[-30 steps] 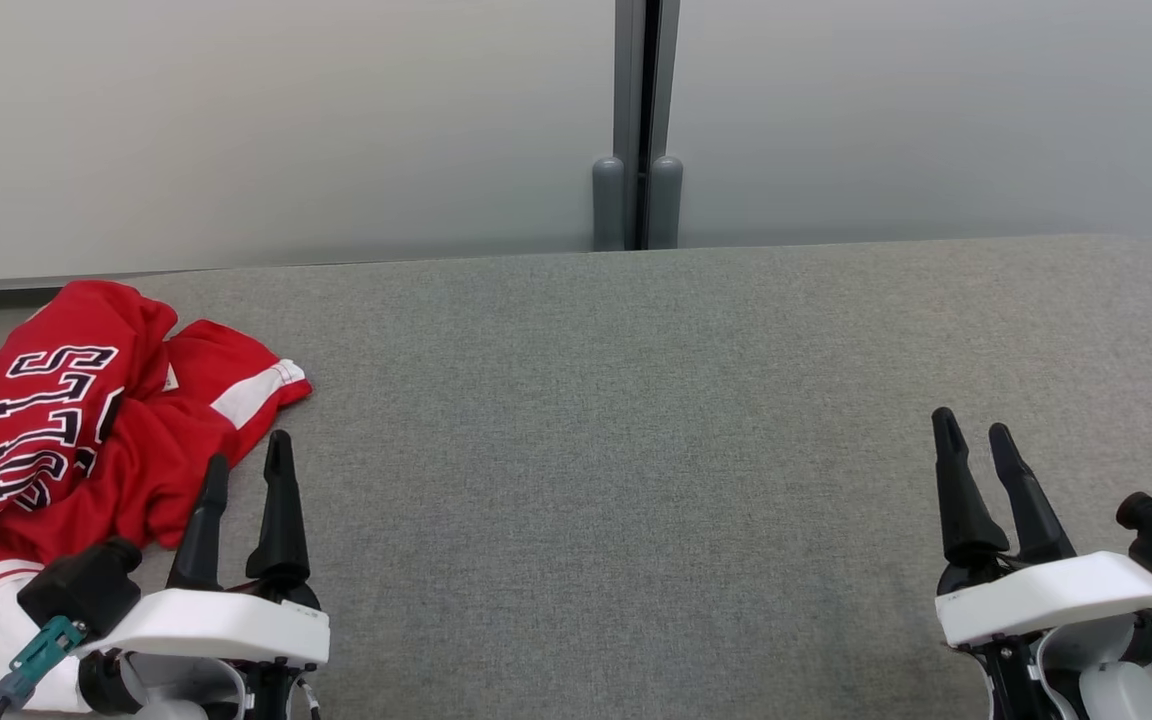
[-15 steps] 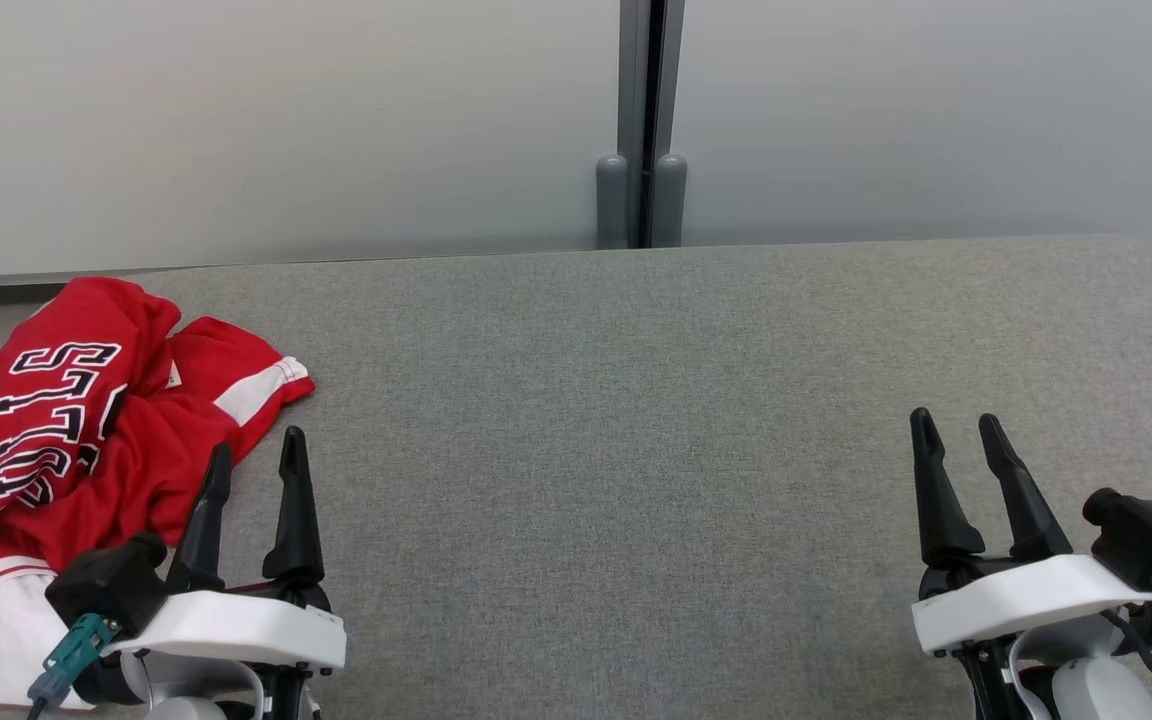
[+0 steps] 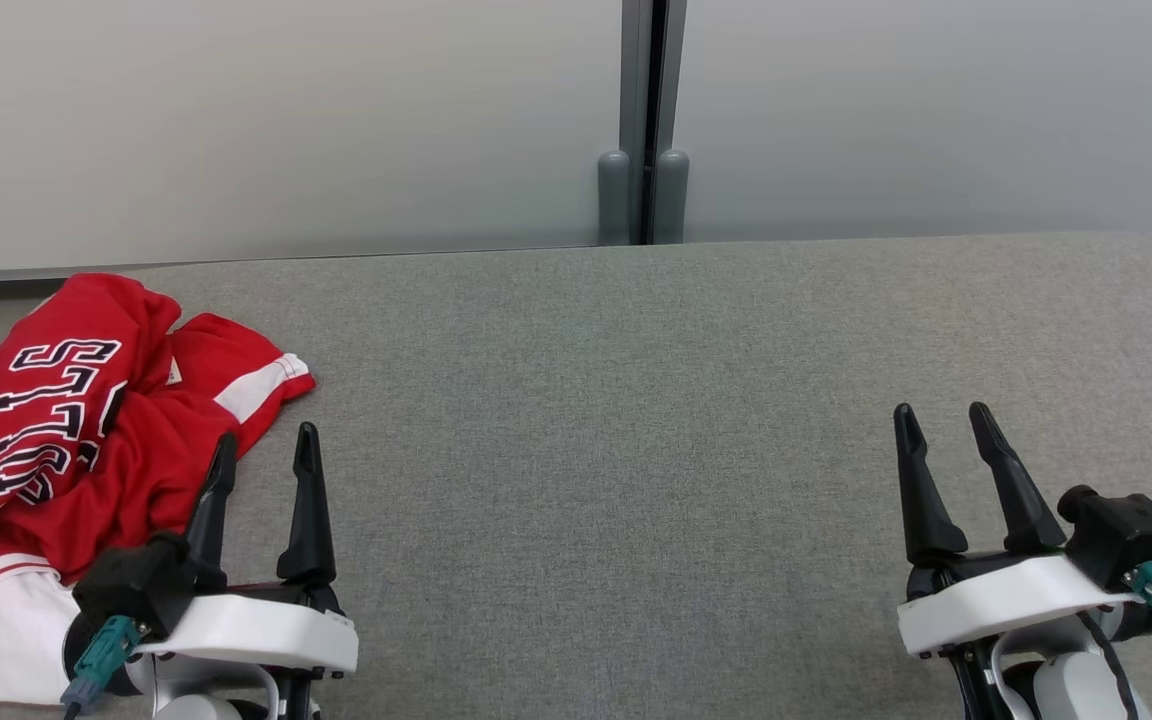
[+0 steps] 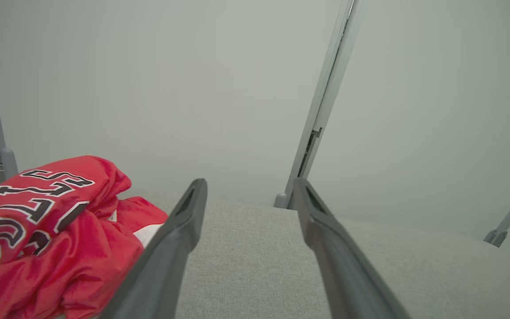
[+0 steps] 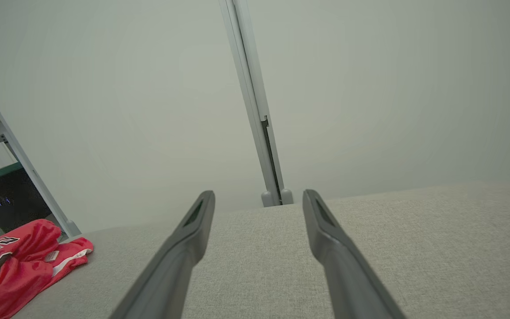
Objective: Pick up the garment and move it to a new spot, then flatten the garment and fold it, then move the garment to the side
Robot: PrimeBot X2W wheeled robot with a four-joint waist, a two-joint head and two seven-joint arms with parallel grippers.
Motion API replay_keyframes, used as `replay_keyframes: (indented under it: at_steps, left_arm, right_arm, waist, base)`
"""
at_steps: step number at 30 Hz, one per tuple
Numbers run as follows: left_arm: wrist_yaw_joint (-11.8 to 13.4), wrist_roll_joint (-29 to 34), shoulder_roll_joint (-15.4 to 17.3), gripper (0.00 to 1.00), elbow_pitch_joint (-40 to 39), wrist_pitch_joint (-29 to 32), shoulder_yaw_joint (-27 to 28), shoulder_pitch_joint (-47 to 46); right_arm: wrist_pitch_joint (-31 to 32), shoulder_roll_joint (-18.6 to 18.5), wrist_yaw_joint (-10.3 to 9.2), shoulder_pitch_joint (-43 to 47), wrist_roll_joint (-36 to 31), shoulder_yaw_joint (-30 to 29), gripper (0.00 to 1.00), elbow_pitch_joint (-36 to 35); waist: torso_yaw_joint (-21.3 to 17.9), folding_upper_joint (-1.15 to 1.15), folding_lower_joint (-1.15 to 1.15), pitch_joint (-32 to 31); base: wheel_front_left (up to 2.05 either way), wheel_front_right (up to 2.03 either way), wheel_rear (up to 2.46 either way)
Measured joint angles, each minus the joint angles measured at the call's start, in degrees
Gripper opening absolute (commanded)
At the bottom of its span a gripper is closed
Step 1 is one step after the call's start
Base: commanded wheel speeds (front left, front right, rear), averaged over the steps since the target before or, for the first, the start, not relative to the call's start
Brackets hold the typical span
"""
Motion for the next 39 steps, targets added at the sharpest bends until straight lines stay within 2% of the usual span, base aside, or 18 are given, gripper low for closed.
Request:
replay_keyframes:
  at_steps: [25, 39]
  left_arm:
    - [0.7, 10.0, 0.1, 1.0, -0.5, -3.0, -1.3, 0.0]
    - [0.7, 13.5, 0.2, 1.0, -0.3, -3.9, -1.5, 0.0]
  right_arm:
    - [-2.9, 0.0, 0.02, -0.5, -10.0, 2.1, 1.0, -0.9]
    - [-4.0, 0.0, 0.1, -0.6, -13.1, 2.6, 1.0, -1.2]
  waist:
    - [0.2, 0.0, 0.0, -0.5]
    - [0.5, 0.0, 0.0, -0.7]
  base:
    - [0.0, 0.0, 0.0]
    - [0.0, 0.0, 0.0]
